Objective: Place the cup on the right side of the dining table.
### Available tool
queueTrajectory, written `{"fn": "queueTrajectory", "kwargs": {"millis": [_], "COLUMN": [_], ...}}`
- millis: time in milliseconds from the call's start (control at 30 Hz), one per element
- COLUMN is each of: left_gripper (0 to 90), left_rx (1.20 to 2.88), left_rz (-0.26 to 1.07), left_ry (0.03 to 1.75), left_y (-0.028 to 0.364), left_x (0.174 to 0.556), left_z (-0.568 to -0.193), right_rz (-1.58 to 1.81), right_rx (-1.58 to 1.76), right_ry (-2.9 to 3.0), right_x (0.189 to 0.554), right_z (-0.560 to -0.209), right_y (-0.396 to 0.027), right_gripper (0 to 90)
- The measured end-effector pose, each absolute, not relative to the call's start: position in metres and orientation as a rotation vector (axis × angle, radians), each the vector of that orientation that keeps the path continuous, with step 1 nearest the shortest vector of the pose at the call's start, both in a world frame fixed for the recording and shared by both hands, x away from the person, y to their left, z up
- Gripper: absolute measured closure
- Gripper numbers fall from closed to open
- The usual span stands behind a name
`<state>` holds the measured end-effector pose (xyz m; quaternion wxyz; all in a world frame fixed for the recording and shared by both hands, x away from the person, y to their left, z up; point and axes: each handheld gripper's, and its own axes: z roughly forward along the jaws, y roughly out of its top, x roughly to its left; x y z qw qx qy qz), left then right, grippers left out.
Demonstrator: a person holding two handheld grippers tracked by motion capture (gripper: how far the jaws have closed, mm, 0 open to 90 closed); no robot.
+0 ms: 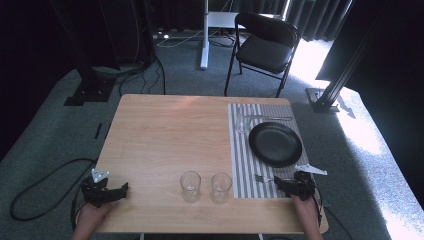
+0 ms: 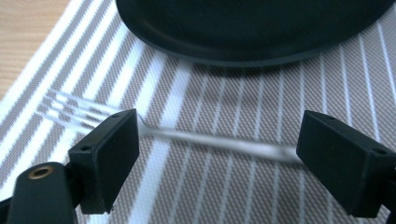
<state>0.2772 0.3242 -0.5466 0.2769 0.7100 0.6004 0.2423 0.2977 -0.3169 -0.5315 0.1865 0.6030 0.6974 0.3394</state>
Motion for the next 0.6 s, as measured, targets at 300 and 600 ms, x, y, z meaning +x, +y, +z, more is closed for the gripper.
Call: {"fn": "queueTrajectory", "kwargs": {"millis": [300,600], "left_gripper": [0.6,0.6], "left_rx": [1.906,1.906], "left_rz": [0.651,0.651], "left_ry": [1.613,1.612], "left_y": [0.324,0.324], "left_x": [0.277,0.277], "left_z": [-0.547,-0.547], "right_rz": [0.919,0.904], "right_rx": [1.735,1.772], "right_ry": [1.939,1.879], "right_x": [0.279,0.269], "right_z": [-0.538,-0.543], "right_y": [-0.332,-0.344], "right_gripper": [12.8,12.8]}}
